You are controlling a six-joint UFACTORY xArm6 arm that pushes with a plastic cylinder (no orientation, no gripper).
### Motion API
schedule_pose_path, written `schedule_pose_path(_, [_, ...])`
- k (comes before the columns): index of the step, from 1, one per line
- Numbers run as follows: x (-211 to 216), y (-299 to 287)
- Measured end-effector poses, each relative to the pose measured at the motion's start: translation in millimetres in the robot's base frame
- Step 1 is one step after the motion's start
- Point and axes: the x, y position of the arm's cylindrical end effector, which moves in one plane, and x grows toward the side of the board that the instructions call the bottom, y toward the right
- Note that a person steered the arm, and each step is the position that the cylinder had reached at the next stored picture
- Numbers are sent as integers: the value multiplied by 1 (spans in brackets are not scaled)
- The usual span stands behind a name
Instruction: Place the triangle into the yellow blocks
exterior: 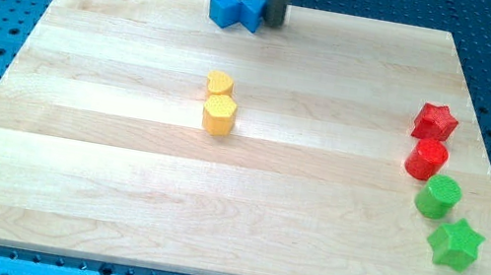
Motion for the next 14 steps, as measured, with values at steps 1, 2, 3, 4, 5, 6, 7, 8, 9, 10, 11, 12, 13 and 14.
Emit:
schedule_pose_path(1, [58,-51])
schedule_pose_path(2, [75,-11])
schedule_pose_path(3, [21,49])
schedule_pose_path(4, [-28,37])
schedule_pose_path(5, [-36,-3])
schedule_pose_path(6, [2,-21])
schedule_pose_path(7, [51,-28])
schedule_pose_path(8, [44,-8])
schedule_pose_path(9, [18,-47])
schedule_pose_path(10, [37,-73])
schedule_pose_path(11, [85,-67])
schedule_pose_path(12, [88,-67])
schedule_pose_path(13, [64,-56])
schedule_pose_path(14, [49,-39])
